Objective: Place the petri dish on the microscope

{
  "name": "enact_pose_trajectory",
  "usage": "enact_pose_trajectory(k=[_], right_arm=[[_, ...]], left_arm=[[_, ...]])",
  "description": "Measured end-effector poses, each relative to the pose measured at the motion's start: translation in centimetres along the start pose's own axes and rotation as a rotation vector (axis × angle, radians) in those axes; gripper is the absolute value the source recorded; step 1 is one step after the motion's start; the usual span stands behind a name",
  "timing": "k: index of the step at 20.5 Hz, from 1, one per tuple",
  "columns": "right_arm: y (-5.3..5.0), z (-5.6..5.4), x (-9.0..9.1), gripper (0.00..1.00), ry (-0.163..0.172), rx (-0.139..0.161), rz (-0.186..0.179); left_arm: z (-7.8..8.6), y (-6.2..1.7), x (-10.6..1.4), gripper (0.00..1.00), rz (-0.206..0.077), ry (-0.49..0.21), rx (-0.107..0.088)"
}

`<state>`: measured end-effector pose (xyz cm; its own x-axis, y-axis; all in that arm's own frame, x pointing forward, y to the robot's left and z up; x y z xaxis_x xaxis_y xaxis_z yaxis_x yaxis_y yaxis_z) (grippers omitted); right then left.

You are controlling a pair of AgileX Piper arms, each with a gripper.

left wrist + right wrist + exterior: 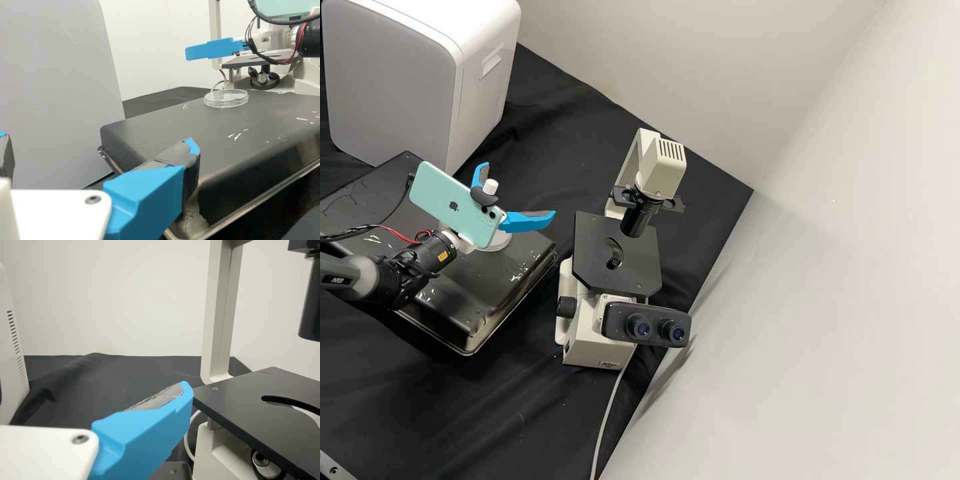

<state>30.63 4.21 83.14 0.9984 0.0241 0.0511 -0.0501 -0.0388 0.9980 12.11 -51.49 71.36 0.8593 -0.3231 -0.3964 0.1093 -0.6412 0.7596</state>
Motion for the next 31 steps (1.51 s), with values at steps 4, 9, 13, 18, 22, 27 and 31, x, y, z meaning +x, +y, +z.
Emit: enact_pose_trajectory(k=[4,9,13,18,22,27,31], right_arm=[[0.0,0.0,0.0,1.00,0.000,0.000,0.000],[0.0,0.0,0.0,1.00,0.000,0.000,0.000],[-0.1,0.5,-0.7,1.00,-0.002,0.005,0.010],[-0.2,1.3,-2.7,1.00,-0.010,0.026,0.026],[-0.4,1.5,-4.1,1.00,0.011,0.022,0.041],[-1.7,1.6,-5.8,1.00,0.027,0.023,0.005],[-2.8,1.8,-6.8,1.00,0.016,0.021,-0.044]], left_arm=[[0.0,0.00,0.0,1.00,0.000,0.000,0.002],[0.0,0.00,0.0,1.00,0.000,0.000,0.005],[0.0,0.00,0.0,1.00,0.000,0.000,0.005],[0.0,0.00,0.0,1.00,0.000,0.000,0.005],[0.0,0.00,0.0,1.00,0.000,0.000,0.005],[-0.2,0.02,0.0,1.00,0.001,0.010,0.004],[-0.2,0.03,0.1,1.00,0.001,0.011,0.004]])
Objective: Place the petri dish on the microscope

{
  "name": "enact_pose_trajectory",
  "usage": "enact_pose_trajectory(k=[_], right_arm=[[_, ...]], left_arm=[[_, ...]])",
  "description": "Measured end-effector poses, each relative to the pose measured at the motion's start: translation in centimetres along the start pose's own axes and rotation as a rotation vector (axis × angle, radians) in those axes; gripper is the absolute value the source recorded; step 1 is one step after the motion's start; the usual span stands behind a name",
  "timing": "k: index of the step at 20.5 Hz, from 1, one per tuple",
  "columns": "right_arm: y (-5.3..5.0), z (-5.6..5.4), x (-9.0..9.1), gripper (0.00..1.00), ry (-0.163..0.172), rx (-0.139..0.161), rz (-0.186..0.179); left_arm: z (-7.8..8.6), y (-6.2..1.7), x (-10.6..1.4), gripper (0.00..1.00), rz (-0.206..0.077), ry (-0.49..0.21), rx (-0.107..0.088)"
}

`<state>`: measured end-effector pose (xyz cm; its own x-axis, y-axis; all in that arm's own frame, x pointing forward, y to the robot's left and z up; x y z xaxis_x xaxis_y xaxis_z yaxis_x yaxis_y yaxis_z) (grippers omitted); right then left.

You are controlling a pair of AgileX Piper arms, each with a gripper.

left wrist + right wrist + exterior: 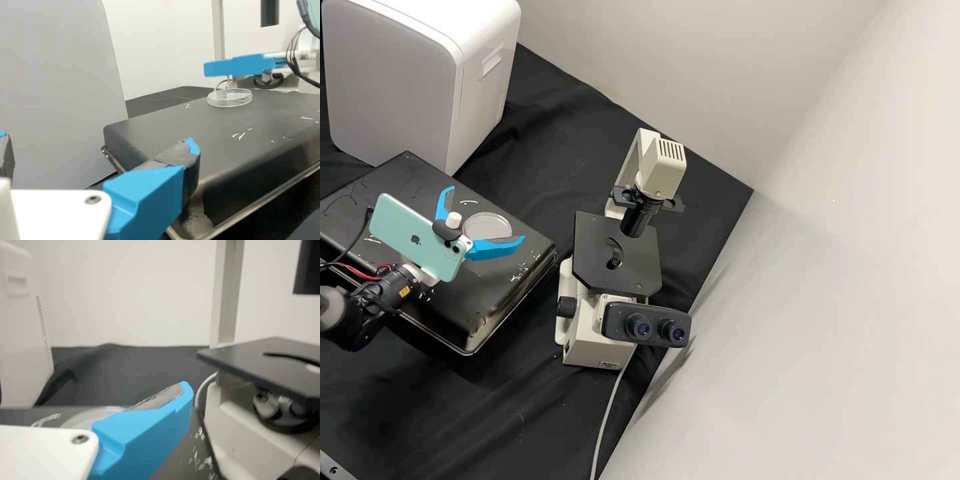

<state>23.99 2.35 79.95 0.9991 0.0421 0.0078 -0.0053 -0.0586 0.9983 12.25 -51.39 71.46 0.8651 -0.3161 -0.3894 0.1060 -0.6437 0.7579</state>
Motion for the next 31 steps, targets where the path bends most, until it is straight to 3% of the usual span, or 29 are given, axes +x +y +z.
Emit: enact_pose_trajectory(k=[5,16,21,31], right_arm=[[-0.7,0.3,-0.7,1.00,-0.017,-0.002,-0.030],[-1.9,1.8,-1.2,1.00,-0.089,-0.005,-0.085],[-2.4,2.2,-1.0,1.00,-0.088,-0.020,-0.085],[-1.4,3.5,1.0,1.00,-0.126,-0.019,-0.028]], left_arm=[[-0.1,0.01,0.0,1.00,0.001,0.005,0.000],[-0.1,0.01,0.0,1.00,0.001,0.005,0.000],[-0.1,0.01,0.0,1.00,0.001,0.005,0.000],[-0.1,-0.09,0.1,1.00,-0.005,0.006,0.003]])
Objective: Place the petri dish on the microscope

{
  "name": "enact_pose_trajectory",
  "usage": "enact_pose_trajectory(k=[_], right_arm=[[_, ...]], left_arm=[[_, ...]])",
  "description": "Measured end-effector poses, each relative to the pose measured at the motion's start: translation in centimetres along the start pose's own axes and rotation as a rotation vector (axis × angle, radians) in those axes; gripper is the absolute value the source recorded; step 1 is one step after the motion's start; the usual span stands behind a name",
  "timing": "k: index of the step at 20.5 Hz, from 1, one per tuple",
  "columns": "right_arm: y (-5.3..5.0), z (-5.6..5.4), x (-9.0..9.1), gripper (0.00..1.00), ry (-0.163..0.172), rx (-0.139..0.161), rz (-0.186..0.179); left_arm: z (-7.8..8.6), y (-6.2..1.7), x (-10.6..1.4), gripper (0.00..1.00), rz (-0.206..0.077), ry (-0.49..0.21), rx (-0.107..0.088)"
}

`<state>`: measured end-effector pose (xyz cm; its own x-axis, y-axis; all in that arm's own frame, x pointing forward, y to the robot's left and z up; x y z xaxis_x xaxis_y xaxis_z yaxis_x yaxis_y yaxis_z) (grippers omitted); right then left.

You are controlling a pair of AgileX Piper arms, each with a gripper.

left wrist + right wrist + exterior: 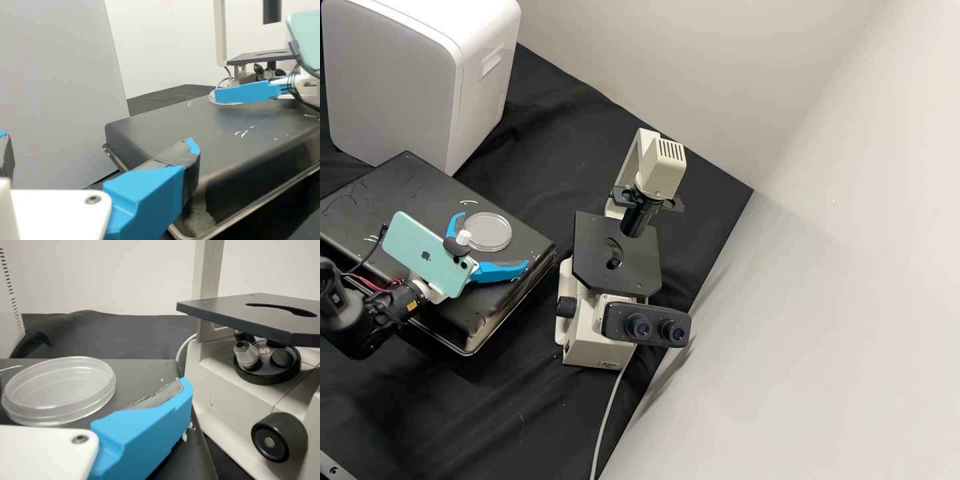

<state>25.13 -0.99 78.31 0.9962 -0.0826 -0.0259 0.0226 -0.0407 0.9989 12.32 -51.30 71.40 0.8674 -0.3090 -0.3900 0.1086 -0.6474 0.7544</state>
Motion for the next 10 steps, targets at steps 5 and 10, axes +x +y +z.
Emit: enact_pose_trajectory(k=[5,10], right_arm=[[-0.2,0.2,0.7,1.00,-0.004,0.000,-0.004],[-0.5,0.1,1.2,1.00,-0.009,0.005,0.003]], left_arm=[[0.0,-0.05,0.0,1.00,-0.003,0.000,0.002],[0.0,-0.16,0.1,1.00,-0.008,0.001,0.005]])
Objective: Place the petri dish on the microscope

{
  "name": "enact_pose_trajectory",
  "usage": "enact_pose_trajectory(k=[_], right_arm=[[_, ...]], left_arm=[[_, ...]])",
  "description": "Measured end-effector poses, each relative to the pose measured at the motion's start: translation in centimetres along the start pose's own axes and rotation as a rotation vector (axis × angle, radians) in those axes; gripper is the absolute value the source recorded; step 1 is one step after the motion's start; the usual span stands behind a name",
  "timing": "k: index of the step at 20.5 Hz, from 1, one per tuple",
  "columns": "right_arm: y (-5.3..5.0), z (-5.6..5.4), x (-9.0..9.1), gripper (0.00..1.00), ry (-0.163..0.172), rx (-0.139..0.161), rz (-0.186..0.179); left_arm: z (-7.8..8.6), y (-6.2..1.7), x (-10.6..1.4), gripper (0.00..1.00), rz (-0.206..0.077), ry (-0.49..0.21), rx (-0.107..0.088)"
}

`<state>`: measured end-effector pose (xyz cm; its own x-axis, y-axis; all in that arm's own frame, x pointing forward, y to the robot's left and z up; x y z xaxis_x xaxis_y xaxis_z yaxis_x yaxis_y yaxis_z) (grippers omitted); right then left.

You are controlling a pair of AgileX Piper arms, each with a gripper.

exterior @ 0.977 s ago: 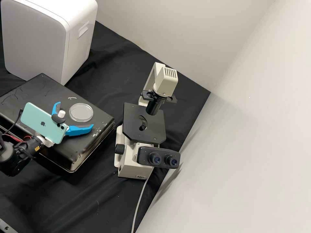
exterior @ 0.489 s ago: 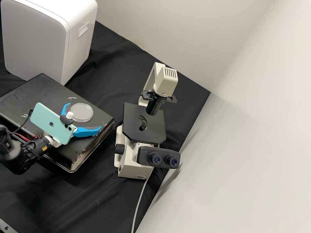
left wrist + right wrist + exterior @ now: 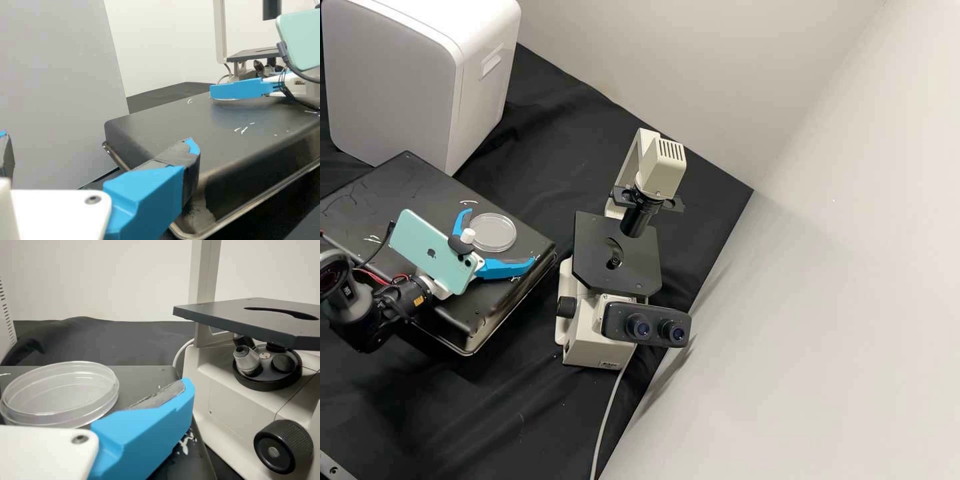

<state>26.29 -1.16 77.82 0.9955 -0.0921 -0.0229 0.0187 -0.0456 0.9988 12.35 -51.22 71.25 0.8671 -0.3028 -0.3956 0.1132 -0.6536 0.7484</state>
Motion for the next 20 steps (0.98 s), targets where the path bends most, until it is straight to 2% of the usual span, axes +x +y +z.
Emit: enact_pose_trajectory(k=[3,4,20], right_arm=[[-0.21,-0.27,0.11,1.00,0.010,-0.005,-0.005],[-0.44,-0.32,0.24,0.00,0.015,-0.006,-0.010],[-0.58,-0.27,0.30,0.00,0.022,0.002,-0.015]], left_arm=[[0.00,0.00,0.00,1.00,0.000,0.000,0.000],[0.00,0.00,0.00,1.00,0.000,0.000,0.000],[-0.07,0.01,0.02,1.00,0.000,0.004,0.000]])
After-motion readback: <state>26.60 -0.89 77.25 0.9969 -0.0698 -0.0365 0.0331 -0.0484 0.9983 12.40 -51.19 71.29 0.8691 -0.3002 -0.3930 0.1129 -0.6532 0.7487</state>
